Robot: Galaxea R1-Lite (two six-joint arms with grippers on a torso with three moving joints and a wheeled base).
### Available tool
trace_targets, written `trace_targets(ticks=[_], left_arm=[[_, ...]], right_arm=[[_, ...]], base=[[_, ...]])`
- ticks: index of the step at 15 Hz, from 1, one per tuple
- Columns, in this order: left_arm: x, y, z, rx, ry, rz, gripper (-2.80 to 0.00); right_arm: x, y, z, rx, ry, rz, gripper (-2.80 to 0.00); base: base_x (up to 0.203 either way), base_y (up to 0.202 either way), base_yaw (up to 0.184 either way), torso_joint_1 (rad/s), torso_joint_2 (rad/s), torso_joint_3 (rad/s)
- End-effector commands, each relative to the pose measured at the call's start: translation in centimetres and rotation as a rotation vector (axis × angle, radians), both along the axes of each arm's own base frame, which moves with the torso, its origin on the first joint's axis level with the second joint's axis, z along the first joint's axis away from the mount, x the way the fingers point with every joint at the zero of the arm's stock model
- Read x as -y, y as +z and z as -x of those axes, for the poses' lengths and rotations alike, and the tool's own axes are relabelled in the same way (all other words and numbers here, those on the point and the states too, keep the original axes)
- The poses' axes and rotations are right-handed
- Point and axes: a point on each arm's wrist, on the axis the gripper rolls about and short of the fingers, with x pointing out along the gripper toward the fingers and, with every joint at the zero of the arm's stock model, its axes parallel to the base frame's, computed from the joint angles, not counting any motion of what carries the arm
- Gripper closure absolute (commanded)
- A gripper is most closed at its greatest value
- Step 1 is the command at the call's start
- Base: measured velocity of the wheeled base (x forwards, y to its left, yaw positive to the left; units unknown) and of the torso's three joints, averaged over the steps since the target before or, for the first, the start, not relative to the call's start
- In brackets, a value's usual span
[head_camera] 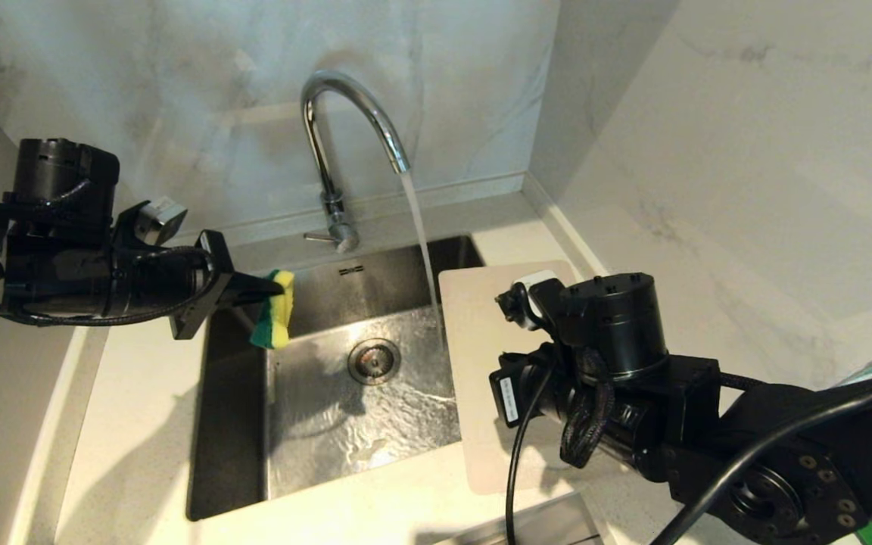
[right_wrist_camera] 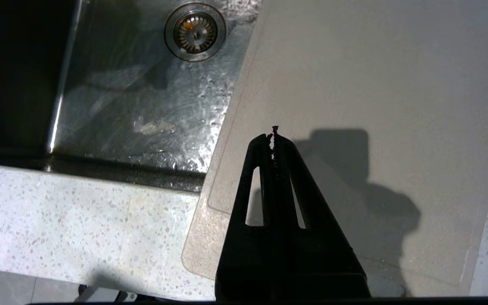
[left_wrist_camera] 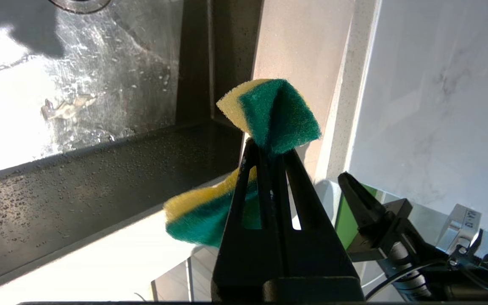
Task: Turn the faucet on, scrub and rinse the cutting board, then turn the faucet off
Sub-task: Put down the cleaning cloth
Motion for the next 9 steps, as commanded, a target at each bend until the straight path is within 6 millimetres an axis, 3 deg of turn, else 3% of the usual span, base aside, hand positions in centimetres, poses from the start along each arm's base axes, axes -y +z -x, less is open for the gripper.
trace_targets(ticks=[1, 9], left_arm=[[0.02, -0.08, 0.03, -0.006, 0.002, 0.001, 0.00], [0.08, -0.90, -0.58, 0.012, 0.041, -0.085, 0.00]], right_arm=[[0.11, -0.08, 0.17, 0.015, 0.001, -0.013, 0.00], [0.05, -0.41, -0.35, 0.013, -0.003, -0.012, 0.00]], base=[[0.000, 0.000, 0.000, 0.000, 0.00, 0.000], [0.000, 0.000, 0.000, 0.000, 0.00, 0.000]])
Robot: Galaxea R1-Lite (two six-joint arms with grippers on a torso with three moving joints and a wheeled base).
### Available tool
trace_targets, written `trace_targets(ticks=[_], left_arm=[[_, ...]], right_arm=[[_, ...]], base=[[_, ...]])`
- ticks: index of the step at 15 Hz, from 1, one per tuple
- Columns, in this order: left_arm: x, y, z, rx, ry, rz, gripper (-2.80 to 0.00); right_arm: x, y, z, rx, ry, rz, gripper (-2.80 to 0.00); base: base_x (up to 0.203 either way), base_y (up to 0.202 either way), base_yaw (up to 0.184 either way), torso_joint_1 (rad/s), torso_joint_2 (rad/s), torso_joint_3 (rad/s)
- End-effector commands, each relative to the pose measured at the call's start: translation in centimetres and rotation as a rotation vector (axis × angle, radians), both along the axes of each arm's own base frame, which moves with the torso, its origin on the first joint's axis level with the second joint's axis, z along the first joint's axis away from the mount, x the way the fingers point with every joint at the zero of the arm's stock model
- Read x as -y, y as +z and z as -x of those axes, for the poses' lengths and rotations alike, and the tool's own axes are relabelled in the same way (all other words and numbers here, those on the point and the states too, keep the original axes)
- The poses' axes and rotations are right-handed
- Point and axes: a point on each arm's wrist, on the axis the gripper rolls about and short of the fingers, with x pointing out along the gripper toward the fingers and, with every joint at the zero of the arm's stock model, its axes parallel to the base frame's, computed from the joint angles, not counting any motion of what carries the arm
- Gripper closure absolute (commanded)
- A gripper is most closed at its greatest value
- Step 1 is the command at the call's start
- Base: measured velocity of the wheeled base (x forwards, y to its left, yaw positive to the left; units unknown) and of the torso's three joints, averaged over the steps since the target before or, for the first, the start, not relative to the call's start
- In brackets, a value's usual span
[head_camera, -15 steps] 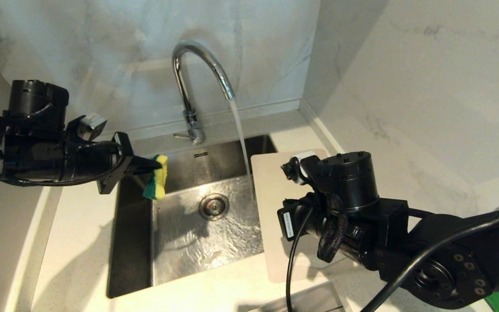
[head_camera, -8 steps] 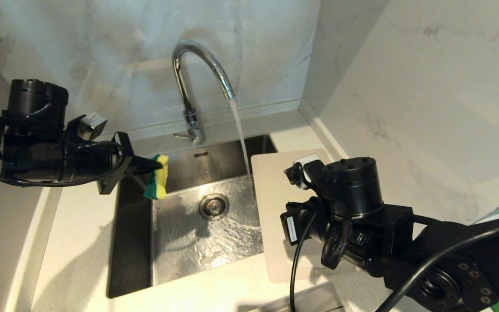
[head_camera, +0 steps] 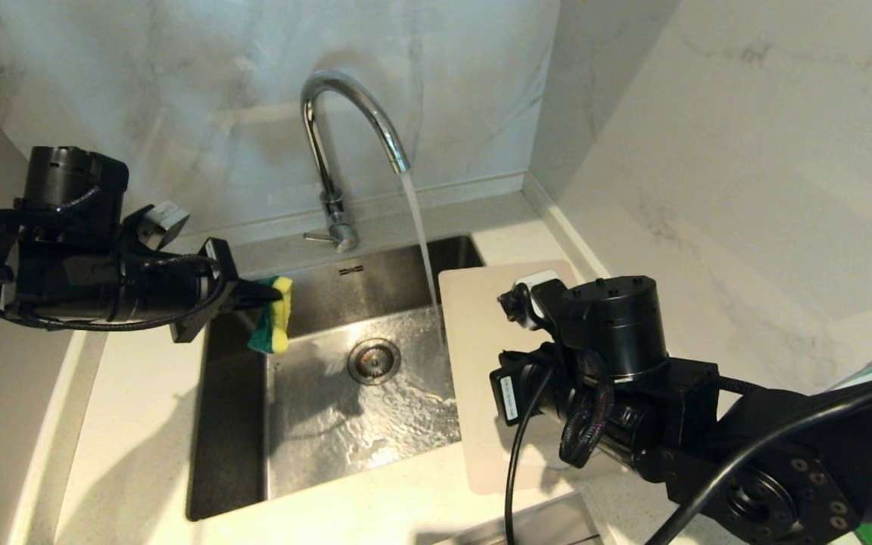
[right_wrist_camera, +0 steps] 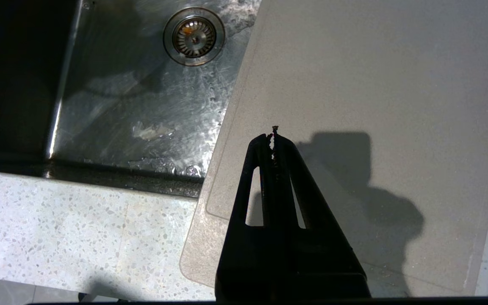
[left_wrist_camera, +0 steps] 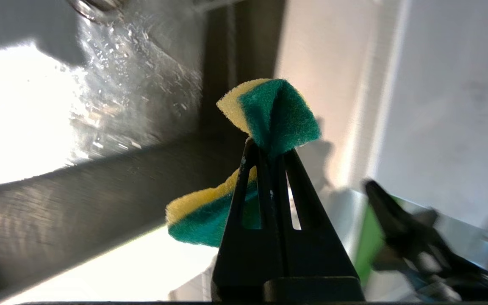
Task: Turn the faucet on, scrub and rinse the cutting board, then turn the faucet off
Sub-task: Put down the cleaning cloth
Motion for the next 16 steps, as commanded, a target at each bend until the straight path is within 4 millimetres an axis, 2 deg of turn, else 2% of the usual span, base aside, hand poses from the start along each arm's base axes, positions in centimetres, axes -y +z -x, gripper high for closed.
trace_targets(ticks=[1, 4, 7, 10, 14, 16], left_arm=[[-0.1, -0.4, -0.3, 0.015, 0.020, -0.067, 0.00], [-1.3, -1.4, -0.7, 0.008, 0.071, -0.233, 0.00], [-2.9, -1.8, -0.8, -0.020, 0.102, -0.279, 0.00], [-5.3, -2.9, -1.1, -0.086, 0.119, -0.351, 0.00], [-5.8, -3.0, -1.2, -0.098, 0.115, -0.379, 0.00], [-6.8, -3.1, -1.1, -0.115, 0.128, -0.398, 0.00]], right_arm=[[0.0, -0.1, -0.1, -0.001, -0.003, 0.002, 0.00], [0.0, -0.2, -0.1, -0.002, -0.003, 0.002, 0.00], [0.1, -0.2, 0.0, -0.004, -0.003, 0.004, 0.00], [0.1, -0.2, -0.1, -0.005, -0.005, 0.004, 0.00], [0.0, -0.5, -0.2, -0.012, -0.005, 0.010, 0.00], [0.0, -0.6, -0.2, -0.014, -0.005, 0.011, 0.00]], base=[[0.000, 0.000, 0.000, 0.000, 0.00, 0.000], [0.000, 0.000, 0.000, 0.000, 0.00, 0.000], [0.000, 0.000, 0.000, 0.000, 0.00, 0.000], [0.000, 0.000, 0.000, 0.000, 0.00, 0.000], [0.000, 0.000, 0.000, 0.000, 0.00, 0.000], [0.000, 0.000, 0.000, 0.000, 0.00, 0.000]])
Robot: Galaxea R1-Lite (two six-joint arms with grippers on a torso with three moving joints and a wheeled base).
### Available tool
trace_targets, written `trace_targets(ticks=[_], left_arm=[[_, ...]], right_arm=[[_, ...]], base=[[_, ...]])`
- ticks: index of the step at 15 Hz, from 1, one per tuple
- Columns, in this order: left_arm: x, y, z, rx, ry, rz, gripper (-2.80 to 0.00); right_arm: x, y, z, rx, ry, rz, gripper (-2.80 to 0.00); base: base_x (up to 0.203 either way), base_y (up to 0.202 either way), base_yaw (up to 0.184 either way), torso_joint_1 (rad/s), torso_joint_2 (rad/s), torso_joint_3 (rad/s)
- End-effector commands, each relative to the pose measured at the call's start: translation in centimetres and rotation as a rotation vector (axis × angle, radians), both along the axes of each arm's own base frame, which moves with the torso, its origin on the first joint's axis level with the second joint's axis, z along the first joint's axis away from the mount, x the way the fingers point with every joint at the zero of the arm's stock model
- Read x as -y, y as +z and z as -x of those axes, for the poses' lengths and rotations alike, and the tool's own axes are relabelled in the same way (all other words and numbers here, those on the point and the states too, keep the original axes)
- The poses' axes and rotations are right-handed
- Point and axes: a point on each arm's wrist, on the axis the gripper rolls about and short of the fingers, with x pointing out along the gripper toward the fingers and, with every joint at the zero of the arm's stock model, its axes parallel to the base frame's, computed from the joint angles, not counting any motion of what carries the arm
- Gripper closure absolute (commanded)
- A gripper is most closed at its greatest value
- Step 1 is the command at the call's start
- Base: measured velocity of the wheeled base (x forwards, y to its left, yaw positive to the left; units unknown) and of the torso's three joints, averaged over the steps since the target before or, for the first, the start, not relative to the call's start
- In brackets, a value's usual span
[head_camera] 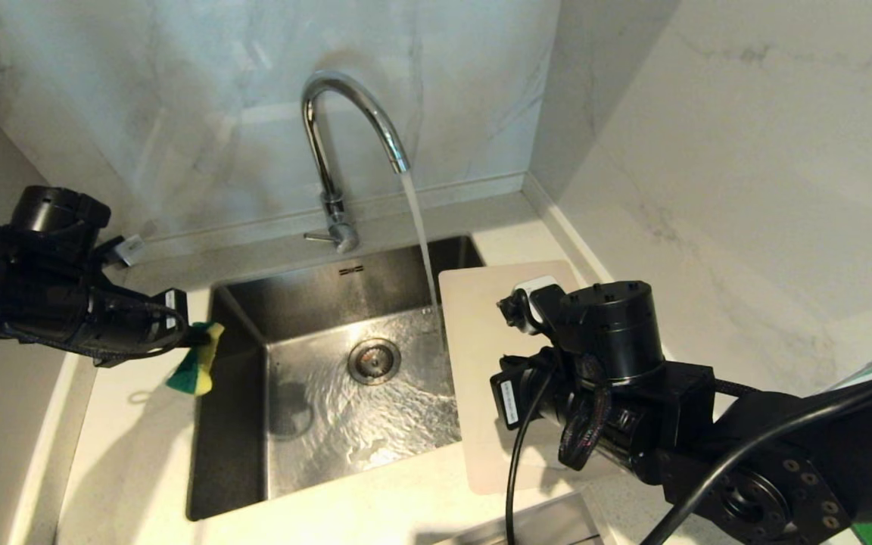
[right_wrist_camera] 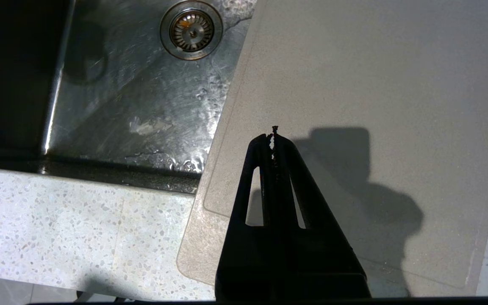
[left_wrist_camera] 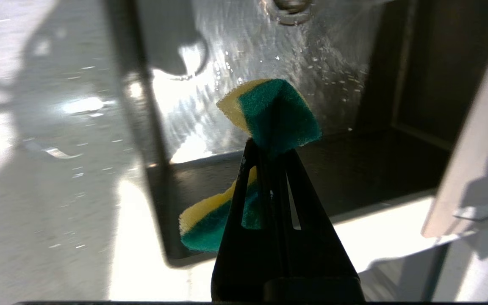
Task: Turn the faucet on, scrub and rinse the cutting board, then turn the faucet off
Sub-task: Put down the cleaning cloth
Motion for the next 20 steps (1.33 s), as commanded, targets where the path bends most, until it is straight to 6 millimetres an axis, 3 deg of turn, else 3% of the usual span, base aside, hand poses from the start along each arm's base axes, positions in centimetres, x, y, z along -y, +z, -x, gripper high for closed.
trace_targets(ticks=[1, 4, 7, 10, 12, 15, 18, 20], left_arm=[[-0.7, -0.2, 0.0, -0.014, 0.017, -0.004, 0.00], [-1.3, -0.7, 0.0, -0.033, 0.035, -0.006, 0.00], [-2.4, -0.6, 0.2, -0.029, 0.065, -0.009, 0.00], [-3.0, -1.1, 0.5, -0.042, 0.063, -0.025, 0.00], [-2.9, -0.9, 0.5, -0.034, 0.058, -0.027, 0.00], [-2.5, -0.8, 0.5, -0.029, 0.042, -0.029, 0.00], [-2.4, -0.8, 0.8, -0.029, 0.040, -0.023, 0.00], [-2.3, -1.1, 1.1, -0.042, 0.038, -0.022, 0.00]], right_arm=[[-0.1, -0.1, -0.1, 0.000, -0.001, 0.001, 0.00], [0.2, 0.6, 0.2, 0.021, -0.003, -0.003, 0.00], [2.3, 2.7, 0.8, 0.067, -0.047, -0.017, 0.00], [7.0, 4.5, 0.6, 0.092, -0.177, 0.049, 0.00], [11.1, 6.4, 1.5, 0.115, -0.302, 0.079, 0.00], [15.9, 8.8, 5.5, 0.120, -0.461, 0.101, 0.00], [17.7, 9.7, 11.6, 0.140, -0.540, 0.098, 0.00], [18.0, 8.8, 16.7, 0.141, -0.572, 0.100, 0.00]], base=[[0.000, 0.000, 0.000, 0.000, 0.00, 0.000], [0.000, 0.000, 0.000, 0.000, 0.00, 0.000], [0.000, 0.000, 0.000, 0.000, 0.00, 0.000], [0.000, 0.000, 0.000, 0.000, 0.00, 0.000], [0.000, 0.000, 0.000, 0.000, 0.00, 0.000], [0.000, 0.000, 0.000, 0.000, 0.00, 0.000], [0.000, 0.000, 0.000, 0.000, 0.00, 0.000], [0.000, 0.000, 0.000, 0.000, 0.00, 0.000]])
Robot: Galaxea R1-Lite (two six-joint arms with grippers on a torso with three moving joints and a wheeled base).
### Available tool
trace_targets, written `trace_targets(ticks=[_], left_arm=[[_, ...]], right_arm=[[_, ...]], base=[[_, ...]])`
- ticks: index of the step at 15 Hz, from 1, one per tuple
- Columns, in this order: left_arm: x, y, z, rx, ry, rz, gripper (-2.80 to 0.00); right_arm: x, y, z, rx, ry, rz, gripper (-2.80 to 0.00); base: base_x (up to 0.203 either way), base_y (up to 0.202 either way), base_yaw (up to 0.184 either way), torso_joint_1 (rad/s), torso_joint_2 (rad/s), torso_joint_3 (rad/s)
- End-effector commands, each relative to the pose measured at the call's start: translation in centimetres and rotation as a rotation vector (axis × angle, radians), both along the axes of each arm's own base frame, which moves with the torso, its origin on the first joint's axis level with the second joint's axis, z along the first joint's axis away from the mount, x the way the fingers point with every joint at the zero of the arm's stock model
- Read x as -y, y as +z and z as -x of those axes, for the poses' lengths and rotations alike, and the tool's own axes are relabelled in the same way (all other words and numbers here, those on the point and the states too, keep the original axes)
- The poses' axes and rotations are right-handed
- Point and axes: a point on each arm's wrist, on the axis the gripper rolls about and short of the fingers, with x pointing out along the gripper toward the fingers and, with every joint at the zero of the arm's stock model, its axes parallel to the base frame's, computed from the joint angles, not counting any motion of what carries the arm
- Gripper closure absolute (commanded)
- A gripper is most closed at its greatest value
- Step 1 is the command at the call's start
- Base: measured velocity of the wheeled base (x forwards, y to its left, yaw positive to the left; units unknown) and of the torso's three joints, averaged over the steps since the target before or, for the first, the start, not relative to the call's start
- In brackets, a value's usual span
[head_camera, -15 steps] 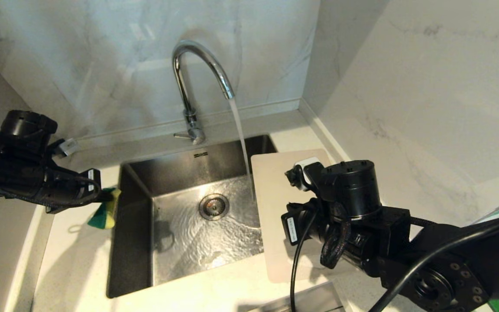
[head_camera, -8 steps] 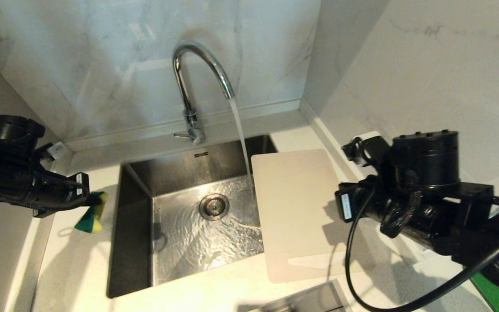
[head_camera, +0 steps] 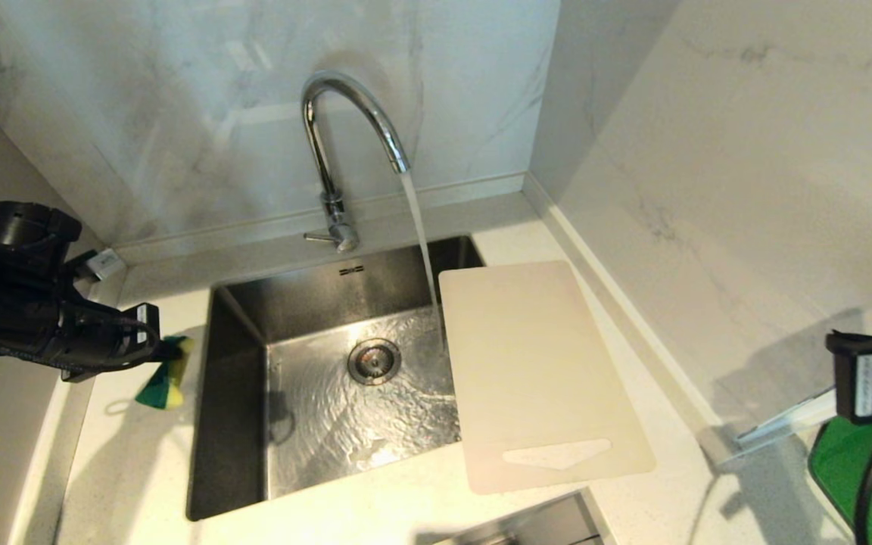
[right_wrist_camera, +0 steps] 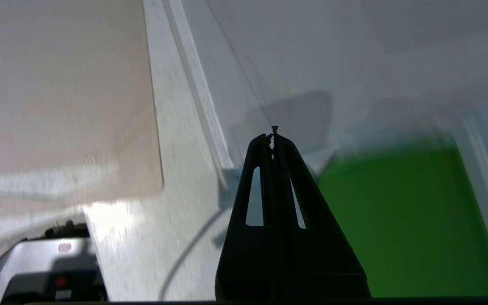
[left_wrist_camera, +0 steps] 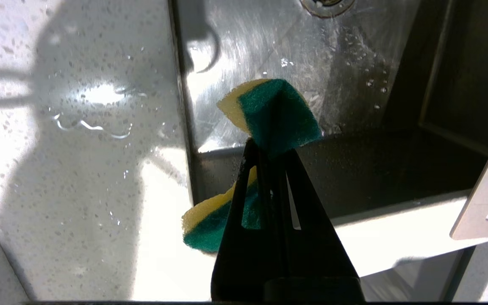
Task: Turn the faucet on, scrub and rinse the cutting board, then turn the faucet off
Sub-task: Put down the cleaning cloth
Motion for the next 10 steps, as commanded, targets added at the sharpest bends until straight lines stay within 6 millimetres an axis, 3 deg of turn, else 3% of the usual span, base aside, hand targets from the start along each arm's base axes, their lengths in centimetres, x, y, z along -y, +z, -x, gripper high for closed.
trace_targets(ticks=[1, 3, 5, 6, 10], left_arm=[[0.0, -0.4, 0.4, -0.017, -0.001, 0.004, 0.00], [0.0, -0.5, 0.4, -0.019, -0.001, 0.004, 0.00], [0.1, -0.5, 0.4, -0.018, -0.004, 0.004, 0.00], [0.2, -0.4, 0.4, -0.016, -0.009, 0.004, 0.00], [0.3, -0.4, 0.4, 0.006, -0.011, 0.006, 0.00]], right_arm=[[0.3, -0.5, 8.3, 0.100, -0.038, 0.004, 0.00], [0.2, -3.2, 13.3, 0.114, -0.049, 0.006, 0.00], [0.0, -6.6, 16.8, 0.105, -0.054, 0.005, 0.00], [0.0, -8.8, 17.5, 0.067, -0.054, -0.010, 0.00], [-0.2, -14.1, 19.1, 0.121, 0.131, -0.060, 0.00]], base=[[0.000, 0.000, 0.000, 0.000, 0.00, 0.000], [0.000, 0.000, 0.000, 0.000, 0.00, 0.000], [0.000, 0.000, 0.000, 0.000, 0.00, 0.000], [0.000, 0.000, 0.000, 0.000, 0.00, 0.000], [0.000, 0.000, 0.000, 0.000, 0.00, 0.000]])
